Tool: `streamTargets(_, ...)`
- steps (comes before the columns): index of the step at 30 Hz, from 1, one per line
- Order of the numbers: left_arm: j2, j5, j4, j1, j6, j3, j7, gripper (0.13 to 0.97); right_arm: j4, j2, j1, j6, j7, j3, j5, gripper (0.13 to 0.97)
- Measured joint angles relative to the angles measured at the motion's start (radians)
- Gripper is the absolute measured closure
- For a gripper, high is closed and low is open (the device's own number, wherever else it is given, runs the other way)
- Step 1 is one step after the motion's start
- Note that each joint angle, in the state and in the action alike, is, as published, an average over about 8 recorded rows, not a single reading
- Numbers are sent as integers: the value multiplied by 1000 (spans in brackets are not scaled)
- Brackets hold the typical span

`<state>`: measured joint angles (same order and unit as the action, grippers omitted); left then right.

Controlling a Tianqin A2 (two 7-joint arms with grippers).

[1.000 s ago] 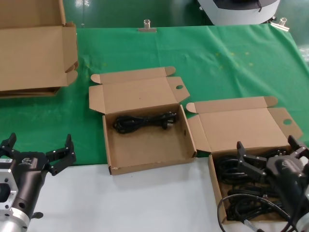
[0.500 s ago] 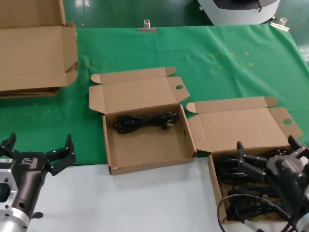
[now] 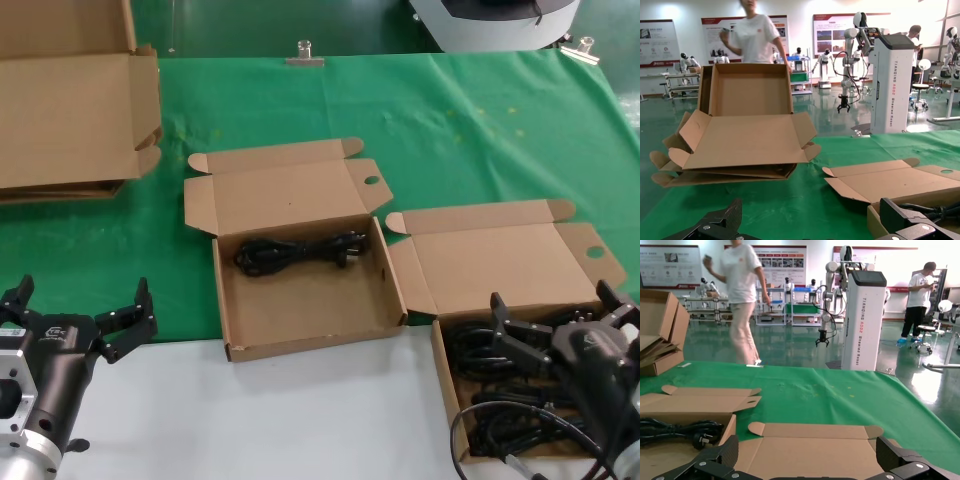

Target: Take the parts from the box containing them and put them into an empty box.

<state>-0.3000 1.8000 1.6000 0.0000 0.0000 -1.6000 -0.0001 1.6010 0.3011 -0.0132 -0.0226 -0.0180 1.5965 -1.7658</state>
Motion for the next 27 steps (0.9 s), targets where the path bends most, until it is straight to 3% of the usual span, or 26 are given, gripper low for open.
streamTargets(27, 0, 0, 0, 0, 0, 0, 0, 132, 0, 0, 0, 0, 0, 0, 0, 129)
